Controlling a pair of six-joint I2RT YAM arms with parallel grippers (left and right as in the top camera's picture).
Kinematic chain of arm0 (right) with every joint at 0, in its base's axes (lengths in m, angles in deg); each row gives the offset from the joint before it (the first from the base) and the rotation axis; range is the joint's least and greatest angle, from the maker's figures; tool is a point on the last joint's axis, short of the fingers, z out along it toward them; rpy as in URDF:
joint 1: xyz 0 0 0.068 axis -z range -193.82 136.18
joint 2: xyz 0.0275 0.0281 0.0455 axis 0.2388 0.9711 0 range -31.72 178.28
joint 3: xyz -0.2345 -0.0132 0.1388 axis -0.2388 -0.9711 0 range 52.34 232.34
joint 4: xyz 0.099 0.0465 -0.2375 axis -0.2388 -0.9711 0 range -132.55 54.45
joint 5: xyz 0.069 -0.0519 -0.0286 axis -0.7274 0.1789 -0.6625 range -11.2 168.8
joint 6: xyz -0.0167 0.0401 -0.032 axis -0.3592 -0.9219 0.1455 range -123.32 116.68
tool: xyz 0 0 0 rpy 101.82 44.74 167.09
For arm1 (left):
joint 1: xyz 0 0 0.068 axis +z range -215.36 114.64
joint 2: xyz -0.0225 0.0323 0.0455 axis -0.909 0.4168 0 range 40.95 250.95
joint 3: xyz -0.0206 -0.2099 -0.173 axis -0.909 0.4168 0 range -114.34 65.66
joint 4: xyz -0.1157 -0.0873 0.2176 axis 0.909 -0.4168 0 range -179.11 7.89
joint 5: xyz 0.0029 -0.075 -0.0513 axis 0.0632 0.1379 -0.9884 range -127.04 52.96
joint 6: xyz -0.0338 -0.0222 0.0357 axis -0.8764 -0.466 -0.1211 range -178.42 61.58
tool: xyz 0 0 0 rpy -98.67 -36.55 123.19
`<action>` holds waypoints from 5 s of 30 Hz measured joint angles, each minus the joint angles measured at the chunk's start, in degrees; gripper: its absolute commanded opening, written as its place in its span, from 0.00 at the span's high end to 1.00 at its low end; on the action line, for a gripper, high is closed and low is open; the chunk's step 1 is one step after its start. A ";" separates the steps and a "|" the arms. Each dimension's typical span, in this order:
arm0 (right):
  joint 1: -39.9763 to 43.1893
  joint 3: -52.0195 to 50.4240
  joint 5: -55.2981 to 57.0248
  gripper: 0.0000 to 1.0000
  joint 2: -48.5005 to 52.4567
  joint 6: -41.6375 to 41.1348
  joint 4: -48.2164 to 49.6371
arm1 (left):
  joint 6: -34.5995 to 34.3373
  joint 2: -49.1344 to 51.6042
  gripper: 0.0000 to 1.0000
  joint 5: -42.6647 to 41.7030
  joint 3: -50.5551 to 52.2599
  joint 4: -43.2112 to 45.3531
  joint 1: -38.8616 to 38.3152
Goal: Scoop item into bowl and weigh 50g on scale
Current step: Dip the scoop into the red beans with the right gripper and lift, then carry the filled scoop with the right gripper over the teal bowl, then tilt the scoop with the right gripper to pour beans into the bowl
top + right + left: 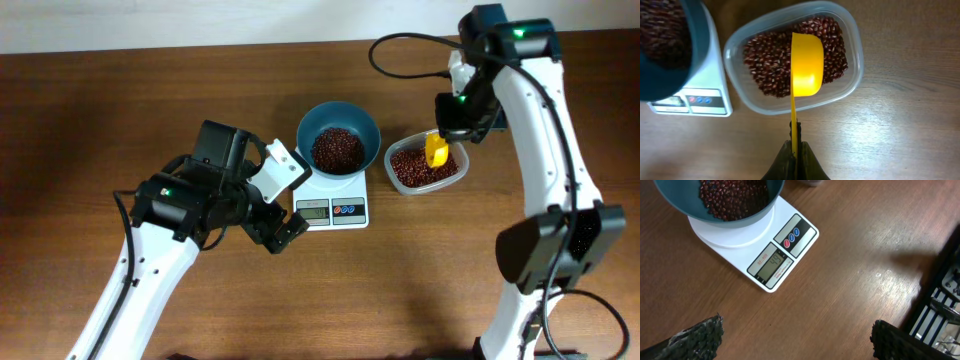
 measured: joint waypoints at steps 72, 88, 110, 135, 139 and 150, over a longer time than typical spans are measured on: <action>-7.37 13.35 -21.31 0.96 2.32 12.41 1.18 | -0.02 -0.02 0.01 0.00 0.00 0.00 0.00; -9.81 13.35 -17.25 0.96 2.32 16.15 2.73 | -0.02 -0.02 0.01 0.00 0.00 0.00 0.00; -10.29 13.33 -13.81 0.96 2.32 15.45 2.16 | -0.02 -0.02 0.01 0.00 0.00 -0.02 0.00; -11.43 13.33 -13.33 0.96 2.32 14.49 2.14 | -0.02 -0.02 0.01 0.00 0.00 0.00 0.00; -11.54 13.33 -14.10 0.96 2.32 13.33 2.73 | -0.02 -0.02 0.01 0.00 0.00 0.00 0.00; -12.81 13.22 -11.04 0.96 2.32 12.94 2.23 | -0.02 -0.02 0.01 0.00 0.00 0.00 0.00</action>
